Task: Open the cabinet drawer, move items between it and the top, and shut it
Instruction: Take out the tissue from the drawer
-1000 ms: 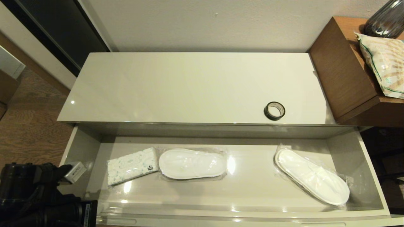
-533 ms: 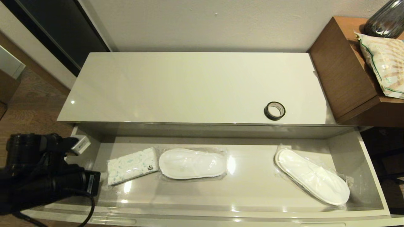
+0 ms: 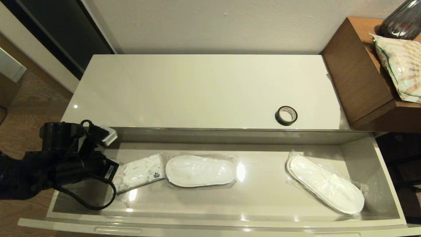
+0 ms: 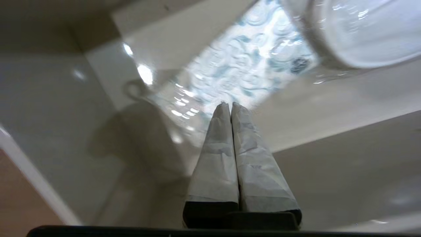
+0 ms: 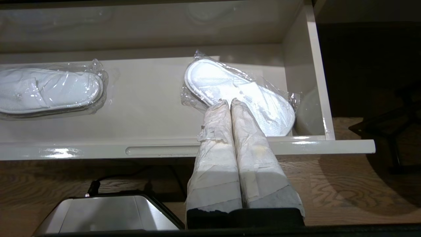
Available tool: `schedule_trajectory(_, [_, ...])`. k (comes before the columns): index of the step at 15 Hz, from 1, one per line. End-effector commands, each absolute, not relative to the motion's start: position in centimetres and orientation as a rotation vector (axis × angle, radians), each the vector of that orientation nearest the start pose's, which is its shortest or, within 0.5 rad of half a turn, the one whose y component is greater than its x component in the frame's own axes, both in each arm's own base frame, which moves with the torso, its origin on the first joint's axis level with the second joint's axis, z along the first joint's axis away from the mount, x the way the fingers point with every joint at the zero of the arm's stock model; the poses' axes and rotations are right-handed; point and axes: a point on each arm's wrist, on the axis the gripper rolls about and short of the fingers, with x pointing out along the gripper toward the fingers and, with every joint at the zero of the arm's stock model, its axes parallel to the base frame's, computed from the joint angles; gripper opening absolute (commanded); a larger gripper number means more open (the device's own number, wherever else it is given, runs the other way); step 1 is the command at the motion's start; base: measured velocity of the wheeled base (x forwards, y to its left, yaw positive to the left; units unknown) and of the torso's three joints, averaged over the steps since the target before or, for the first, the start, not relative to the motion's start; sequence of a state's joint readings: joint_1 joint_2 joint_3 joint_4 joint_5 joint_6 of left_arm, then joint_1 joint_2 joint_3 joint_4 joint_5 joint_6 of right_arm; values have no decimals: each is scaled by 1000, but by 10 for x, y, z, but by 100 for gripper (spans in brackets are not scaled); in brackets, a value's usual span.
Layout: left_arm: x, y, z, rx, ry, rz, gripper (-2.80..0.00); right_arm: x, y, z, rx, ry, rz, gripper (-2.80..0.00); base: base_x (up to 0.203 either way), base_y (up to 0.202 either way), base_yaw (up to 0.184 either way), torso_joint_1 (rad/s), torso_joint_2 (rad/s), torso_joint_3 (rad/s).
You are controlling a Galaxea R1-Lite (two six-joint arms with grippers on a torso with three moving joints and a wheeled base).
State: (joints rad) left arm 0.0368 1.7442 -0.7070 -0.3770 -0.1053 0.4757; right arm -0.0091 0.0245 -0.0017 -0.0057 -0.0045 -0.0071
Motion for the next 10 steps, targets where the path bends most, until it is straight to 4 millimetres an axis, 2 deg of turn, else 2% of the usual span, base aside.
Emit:
schedule_trajectory(1, [292,10,129,555,620,-205,-280,-21,0,77,-8,18,-14,-280,0,0,0,0,0,0])
schedule_trajectory(4, [297,11,140,628,649,-219,-280,-21,0,77,-8,18,-14,-280,0,0,0,0,0,0])
schedule_trajectory(6, [311,6,129,645,687,-221,-280,-21,0,77,-8,18,-14,-280,0,0,0,0,0,0])
schedule_trajectory(10, [306,-11,117,689,739,-225,-280,-21,0,77,-8,18,-14,-280,0,0,0,0,0,0])
